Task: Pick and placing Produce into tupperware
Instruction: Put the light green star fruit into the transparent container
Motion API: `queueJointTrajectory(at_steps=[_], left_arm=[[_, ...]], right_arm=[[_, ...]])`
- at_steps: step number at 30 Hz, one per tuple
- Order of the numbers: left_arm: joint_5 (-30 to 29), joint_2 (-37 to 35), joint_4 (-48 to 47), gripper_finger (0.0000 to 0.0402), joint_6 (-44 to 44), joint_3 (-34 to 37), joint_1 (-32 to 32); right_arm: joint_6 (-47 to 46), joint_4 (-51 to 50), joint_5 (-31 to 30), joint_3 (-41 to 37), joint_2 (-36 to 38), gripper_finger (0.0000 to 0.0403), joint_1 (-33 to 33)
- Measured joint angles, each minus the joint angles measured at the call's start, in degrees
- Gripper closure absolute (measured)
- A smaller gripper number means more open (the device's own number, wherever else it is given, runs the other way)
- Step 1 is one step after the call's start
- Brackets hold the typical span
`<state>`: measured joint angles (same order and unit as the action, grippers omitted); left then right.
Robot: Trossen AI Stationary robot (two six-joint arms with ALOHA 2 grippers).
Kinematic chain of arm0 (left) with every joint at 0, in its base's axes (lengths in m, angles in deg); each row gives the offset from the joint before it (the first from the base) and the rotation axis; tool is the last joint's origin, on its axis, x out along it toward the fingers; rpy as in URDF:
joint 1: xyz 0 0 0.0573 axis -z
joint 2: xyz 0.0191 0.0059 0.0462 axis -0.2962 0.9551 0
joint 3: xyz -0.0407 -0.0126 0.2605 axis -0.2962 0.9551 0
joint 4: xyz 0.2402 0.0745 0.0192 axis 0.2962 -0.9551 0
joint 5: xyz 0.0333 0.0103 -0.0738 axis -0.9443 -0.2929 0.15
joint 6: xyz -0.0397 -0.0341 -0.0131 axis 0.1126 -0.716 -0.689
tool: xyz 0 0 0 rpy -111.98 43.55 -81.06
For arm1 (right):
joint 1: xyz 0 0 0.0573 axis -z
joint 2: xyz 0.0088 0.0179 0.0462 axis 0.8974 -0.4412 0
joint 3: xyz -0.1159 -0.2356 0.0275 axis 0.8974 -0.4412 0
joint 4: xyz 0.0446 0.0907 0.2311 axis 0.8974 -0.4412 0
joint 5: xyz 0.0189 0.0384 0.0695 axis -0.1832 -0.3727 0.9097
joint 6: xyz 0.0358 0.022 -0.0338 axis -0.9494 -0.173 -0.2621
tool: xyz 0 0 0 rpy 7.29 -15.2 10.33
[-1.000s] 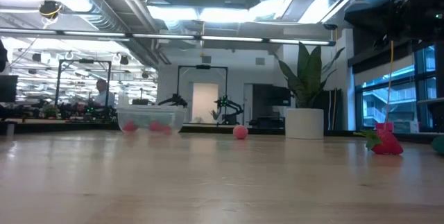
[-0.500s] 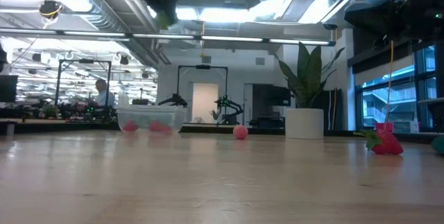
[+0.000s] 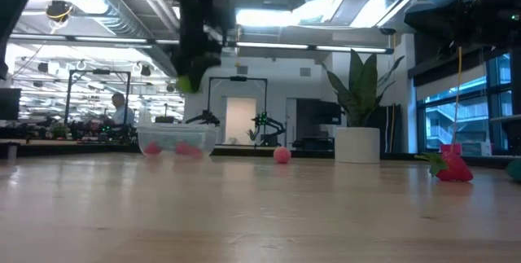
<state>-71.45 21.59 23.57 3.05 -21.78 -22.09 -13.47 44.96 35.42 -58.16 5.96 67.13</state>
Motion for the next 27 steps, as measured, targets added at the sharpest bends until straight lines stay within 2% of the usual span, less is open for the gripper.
queueJointTrajectory(at_steps=[11, 27], left_arm=[[7.12, 7.49, 2.31, 0.0174, 0.04, 7.45, 0.15], [7.14, 7.95, 1.73, 0.0169, 0.49, 7.75, 0.76]], right_arm=[[0.08, 0.02, 0.0, 0.0, 0.0, 0.0381, 0.0], [0.24, 0.02, -0.02, 0.0, 0.0, 0.0381, 0.0]])
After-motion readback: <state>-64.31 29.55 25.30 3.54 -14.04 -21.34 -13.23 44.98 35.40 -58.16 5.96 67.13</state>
